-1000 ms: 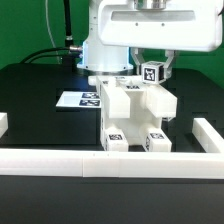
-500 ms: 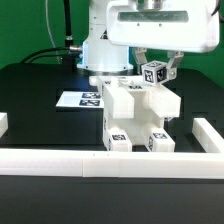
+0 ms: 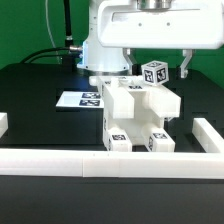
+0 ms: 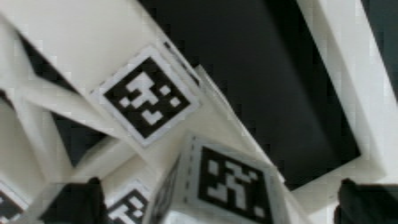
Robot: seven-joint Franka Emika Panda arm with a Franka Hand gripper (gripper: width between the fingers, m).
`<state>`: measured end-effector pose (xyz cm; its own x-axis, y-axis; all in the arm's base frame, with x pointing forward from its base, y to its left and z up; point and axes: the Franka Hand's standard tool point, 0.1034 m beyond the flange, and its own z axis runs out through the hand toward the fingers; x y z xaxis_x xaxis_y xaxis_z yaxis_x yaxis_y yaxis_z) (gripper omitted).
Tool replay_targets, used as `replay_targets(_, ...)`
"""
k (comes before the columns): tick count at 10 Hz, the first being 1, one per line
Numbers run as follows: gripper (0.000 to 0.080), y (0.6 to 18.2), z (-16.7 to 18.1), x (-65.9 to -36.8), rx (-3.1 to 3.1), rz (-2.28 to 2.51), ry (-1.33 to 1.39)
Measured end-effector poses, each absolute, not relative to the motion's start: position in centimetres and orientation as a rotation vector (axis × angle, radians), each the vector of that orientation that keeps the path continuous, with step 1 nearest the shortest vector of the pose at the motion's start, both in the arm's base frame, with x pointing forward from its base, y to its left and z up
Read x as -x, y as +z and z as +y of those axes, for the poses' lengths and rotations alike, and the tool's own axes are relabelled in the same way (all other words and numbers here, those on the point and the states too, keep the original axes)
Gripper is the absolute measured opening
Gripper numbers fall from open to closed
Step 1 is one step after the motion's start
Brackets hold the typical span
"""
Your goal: Assemble chair
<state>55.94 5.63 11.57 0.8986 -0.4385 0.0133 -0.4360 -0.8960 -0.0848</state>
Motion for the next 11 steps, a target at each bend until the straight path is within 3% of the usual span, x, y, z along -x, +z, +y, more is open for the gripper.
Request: replay_targets(11, 0.0649, 11.53, 5.70, -55.91, 3.046, -0.477, -0.088)
